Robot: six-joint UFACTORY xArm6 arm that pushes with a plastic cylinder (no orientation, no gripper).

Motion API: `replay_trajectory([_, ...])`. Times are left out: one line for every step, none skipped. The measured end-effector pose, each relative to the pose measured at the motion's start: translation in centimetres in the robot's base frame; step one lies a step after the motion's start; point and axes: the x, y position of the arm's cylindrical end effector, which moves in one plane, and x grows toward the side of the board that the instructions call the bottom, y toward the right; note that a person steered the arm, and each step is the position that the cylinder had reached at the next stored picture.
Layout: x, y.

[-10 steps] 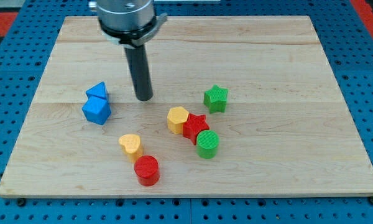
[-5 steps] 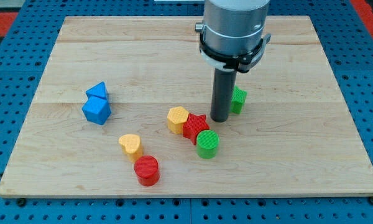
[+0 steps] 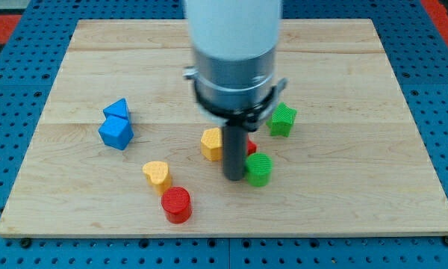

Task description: Move the green circle to the right of the green star

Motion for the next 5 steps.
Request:
replay_trajectory([-1.2,2.7])
replay_trajectory([-0.9,2.4])
replay_trajectory([1.2,2.3])
replay_trajectory([1.5,6.9])
replay_trajectory([-3.5,9.6])
